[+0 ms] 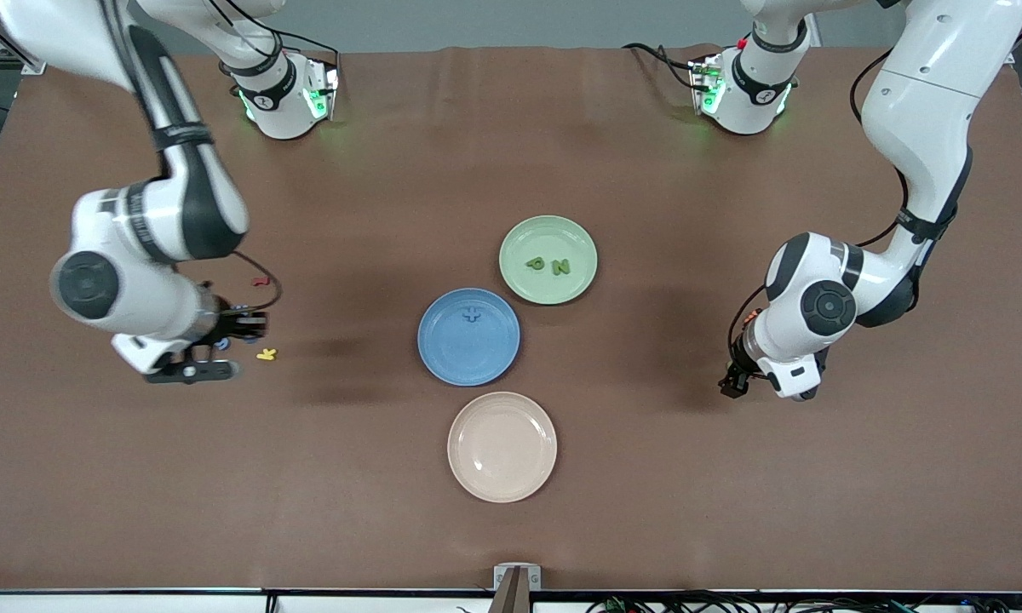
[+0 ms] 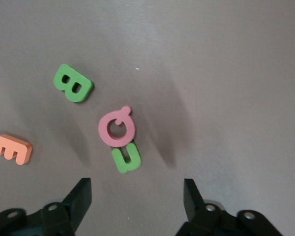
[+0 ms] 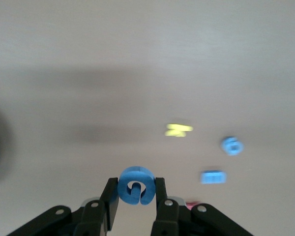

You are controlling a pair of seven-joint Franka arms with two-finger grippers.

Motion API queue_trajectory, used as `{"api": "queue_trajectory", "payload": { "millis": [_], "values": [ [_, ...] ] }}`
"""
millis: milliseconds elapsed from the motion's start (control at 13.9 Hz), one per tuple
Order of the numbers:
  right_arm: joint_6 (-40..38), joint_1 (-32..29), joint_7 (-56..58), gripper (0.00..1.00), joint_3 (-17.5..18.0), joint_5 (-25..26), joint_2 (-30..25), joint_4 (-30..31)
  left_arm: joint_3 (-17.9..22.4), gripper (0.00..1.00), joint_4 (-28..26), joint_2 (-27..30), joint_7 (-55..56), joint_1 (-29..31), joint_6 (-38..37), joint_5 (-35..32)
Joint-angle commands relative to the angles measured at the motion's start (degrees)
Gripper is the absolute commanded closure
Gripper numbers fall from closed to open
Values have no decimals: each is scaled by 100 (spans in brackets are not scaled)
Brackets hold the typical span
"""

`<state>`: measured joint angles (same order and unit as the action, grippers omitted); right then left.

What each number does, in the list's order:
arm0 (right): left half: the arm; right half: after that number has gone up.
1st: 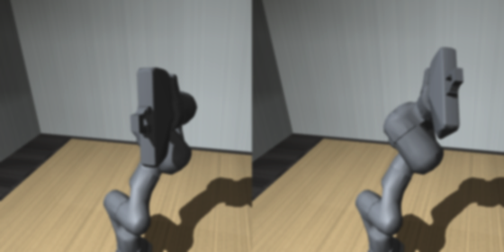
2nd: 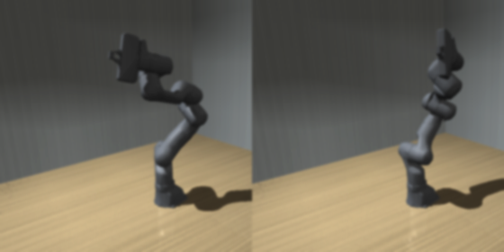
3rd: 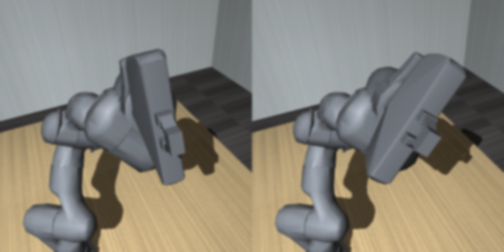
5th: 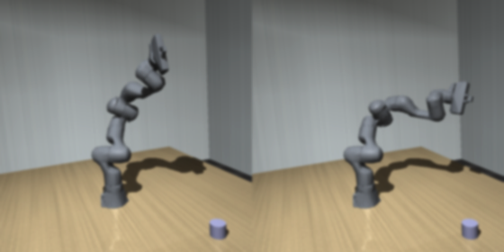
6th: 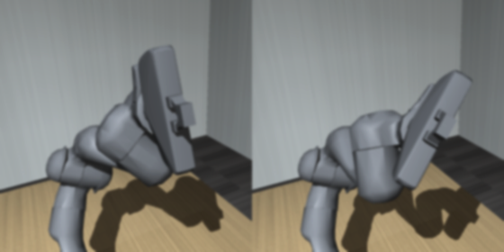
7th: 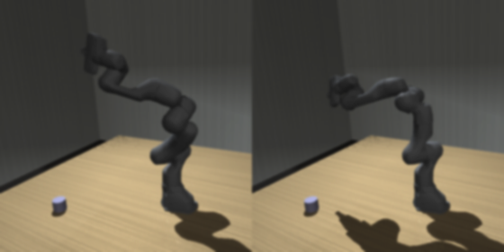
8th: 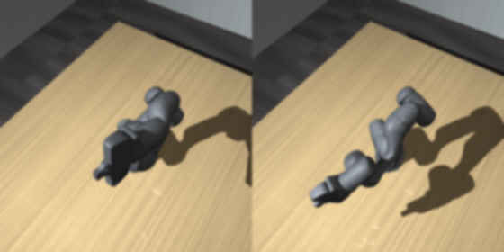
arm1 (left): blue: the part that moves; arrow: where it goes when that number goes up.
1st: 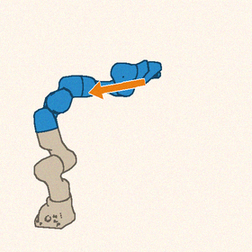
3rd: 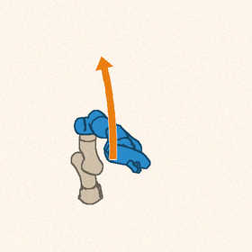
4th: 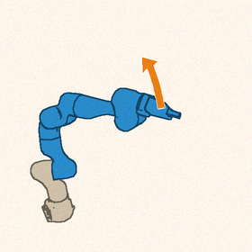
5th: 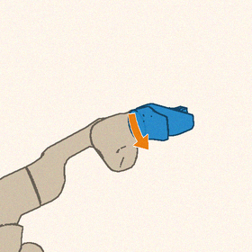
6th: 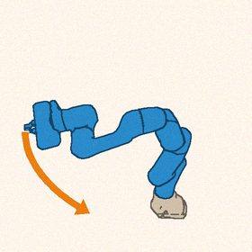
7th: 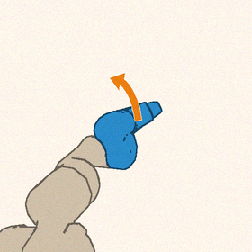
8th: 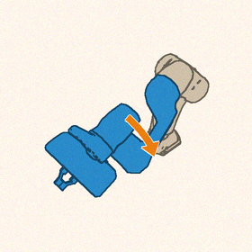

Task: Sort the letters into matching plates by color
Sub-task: 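Place G on the blue plate while the left gripper grasps green u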

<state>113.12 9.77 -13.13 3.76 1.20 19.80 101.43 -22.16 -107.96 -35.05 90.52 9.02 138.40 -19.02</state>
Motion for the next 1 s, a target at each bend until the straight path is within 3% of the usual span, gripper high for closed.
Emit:
{"api": "queue_trajectory", "payload": {
  "millis": [0,287,646,932],
  "values": [
    [-36,874,-1292,80,-60,-41,278,-448,36,17,99,-124,377,-32,3,-225],
    [787,1763,-2323,80,-69,-848,761,-546,71,23,55,-169,563,-6,11,-515],
    [1975,2502,-3466,80,-69,-885,1490,-659,150,33,55,-204,571,12,47,-524],
    [2047,2784,-3819,80,-69,-841,1983,-1099,141,46,29,-256,589,38,47,-516]
  ]
}}
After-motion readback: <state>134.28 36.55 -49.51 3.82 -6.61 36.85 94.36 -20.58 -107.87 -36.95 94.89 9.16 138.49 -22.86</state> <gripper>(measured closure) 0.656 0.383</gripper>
